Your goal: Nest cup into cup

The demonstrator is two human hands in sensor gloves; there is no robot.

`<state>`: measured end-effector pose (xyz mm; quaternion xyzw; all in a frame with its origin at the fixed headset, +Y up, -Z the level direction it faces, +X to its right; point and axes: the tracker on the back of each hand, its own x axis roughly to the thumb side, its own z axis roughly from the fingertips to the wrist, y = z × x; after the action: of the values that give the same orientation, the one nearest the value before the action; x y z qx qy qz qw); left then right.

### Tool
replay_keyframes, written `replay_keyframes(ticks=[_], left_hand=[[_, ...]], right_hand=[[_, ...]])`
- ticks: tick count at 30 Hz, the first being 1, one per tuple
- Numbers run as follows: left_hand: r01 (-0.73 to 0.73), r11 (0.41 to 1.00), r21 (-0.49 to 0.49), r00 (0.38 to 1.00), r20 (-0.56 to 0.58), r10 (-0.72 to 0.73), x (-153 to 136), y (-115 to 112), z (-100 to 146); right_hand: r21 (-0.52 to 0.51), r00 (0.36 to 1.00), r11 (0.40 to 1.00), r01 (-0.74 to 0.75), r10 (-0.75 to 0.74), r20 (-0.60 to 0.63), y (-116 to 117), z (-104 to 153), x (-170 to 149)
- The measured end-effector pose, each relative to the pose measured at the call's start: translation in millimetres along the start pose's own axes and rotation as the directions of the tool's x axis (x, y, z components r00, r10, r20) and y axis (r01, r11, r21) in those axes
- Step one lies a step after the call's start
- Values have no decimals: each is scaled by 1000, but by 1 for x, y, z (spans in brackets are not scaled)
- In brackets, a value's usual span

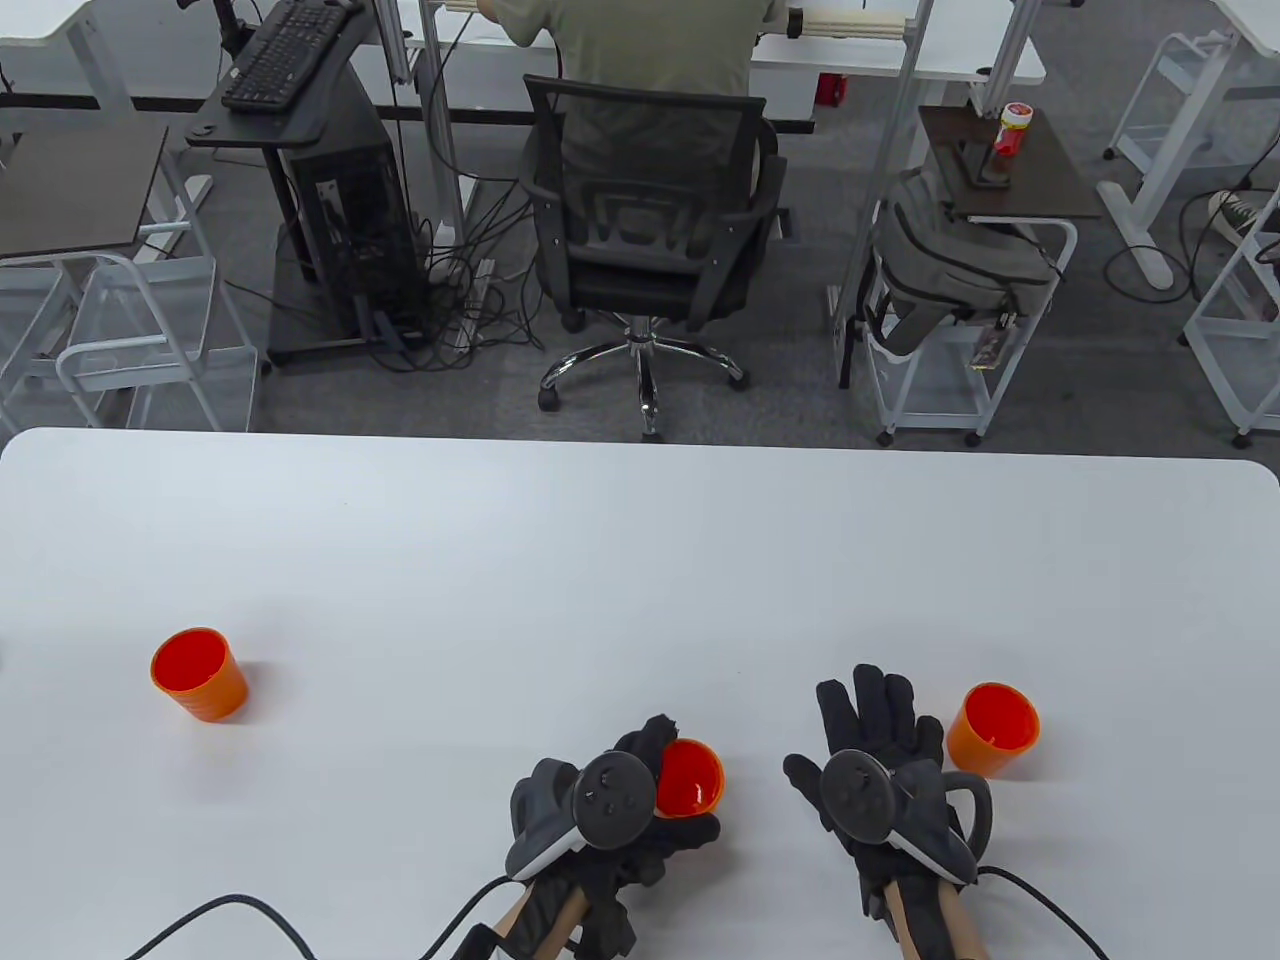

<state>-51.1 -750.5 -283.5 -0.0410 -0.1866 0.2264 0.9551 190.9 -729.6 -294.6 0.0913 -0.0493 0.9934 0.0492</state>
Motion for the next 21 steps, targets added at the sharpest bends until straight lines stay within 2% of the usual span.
replay_keyframes(ticks=[5,21], left_hand=[[47,999,-5,999,-9,-47,-1,-5,-2],[27,999,-24,1000,-9,-27,-3,-5,-2]], right_hand=[[4,1000,1000,-4,4,-1,0,0,0],[7,1000,1000,-6,6,-7,0,0,0]])
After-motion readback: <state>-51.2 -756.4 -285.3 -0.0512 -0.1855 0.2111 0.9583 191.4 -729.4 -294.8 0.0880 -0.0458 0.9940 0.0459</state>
